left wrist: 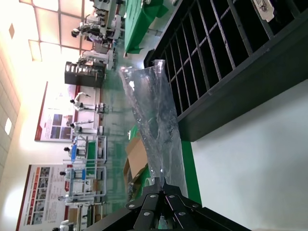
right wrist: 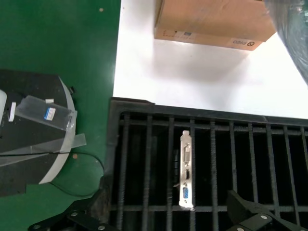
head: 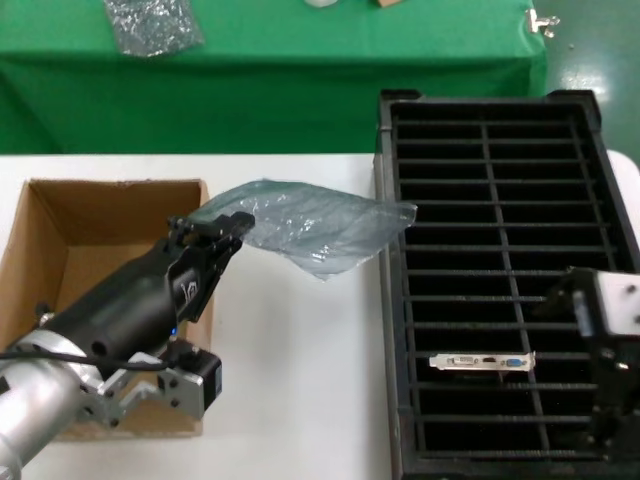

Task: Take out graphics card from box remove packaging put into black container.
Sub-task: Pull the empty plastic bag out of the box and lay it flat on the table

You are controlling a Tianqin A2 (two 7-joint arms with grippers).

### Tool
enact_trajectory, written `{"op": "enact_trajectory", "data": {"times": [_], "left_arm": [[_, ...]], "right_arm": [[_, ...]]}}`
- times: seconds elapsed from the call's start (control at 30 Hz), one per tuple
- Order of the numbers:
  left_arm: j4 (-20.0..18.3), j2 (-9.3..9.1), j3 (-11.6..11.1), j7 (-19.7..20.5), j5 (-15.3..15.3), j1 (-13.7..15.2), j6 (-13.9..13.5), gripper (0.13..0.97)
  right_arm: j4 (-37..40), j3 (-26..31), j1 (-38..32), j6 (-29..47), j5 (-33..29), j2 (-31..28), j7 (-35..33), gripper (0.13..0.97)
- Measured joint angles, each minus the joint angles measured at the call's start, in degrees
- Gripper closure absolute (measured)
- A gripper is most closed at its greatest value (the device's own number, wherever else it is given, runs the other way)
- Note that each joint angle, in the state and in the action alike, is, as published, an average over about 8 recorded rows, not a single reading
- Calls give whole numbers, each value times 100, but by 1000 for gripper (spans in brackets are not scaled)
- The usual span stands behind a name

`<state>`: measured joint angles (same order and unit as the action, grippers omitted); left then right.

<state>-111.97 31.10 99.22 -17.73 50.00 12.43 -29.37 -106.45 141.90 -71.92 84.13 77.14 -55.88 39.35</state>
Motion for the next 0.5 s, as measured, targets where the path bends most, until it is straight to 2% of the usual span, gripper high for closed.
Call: {"op": "enact_trajectory", "data": {"times": [0.07, 0.17, 0.37, 0.5], "left_arm": [[-48, -105, -30, 153, -55, 20, -122, 958], [-169, -404, -115, 603, -216, 85, -467, 958], [-388, -1315, -390, 2053, -727, 306, -1511, 958], [-316, -1916, -648, 3088, -1088, 404, -2202, 958]], "right_arm": [[-164, -90, 110, -126, 154, -270, -39, 271], [-354, -213, 260, -317, 422, -687, -173, 218], [-506, -371, 481, -638, 967, -1415, -611, 171], [-525, -396, 544, -750, 1177, -1672, -820, 142]]}}
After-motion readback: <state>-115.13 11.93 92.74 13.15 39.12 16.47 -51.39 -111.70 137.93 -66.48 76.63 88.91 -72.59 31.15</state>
